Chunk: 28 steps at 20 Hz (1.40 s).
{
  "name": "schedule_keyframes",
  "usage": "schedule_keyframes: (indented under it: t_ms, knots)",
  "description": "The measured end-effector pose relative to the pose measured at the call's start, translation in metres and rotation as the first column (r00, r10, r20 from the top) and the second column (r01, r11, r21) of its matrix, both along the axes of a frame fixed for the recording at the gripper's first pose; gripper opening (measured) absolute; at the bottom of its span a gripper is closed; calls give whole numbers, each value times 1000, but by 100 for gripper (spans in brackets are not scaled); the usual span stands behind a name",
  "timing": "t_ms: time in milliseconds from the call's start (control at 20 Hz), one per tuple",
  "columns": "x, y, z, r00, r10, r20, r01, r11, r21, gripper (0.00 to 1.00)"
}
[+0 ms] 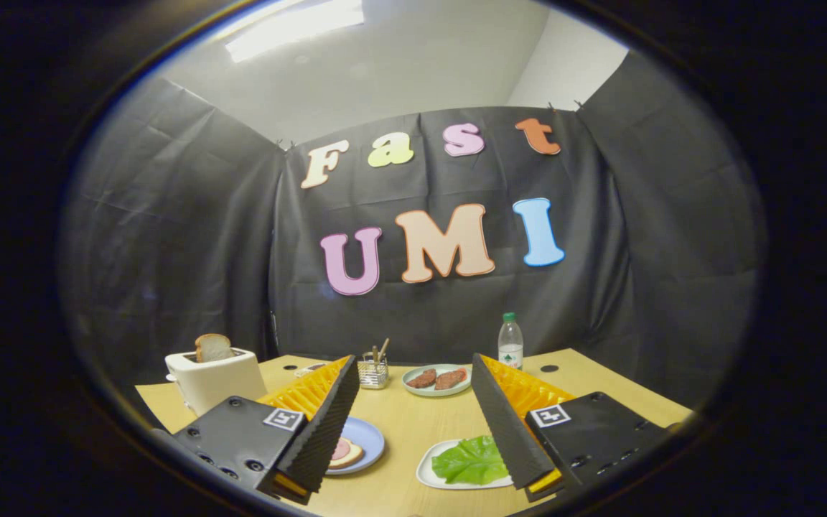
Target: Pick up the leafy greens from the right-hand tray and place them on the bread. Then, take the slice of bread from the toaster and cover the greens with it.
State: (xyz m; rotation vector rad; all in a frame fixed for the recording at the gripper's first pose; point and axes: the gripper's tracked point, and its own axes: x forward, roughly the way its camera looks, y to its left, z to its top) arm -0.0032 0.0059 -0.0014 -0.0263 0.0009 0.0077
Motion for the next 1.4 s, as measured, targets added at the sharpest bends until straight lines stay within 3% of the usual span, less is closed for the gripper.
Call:
schedule_keyframes:
  t_ms: [300, 650, 950, 1400]
  knots:
    - [0, -16, -3, 999, -39, -4, 39, 999, 10, 98]
    - [7, -58, -24, 987, -148, -68, 150, 989, 18, 98]
    - [13, -103, -60, 947, -270, -174, 269, 963, -30, 98]
    - [20, -141, -101, 897, -337, -286, 348, 937, -13, 98]
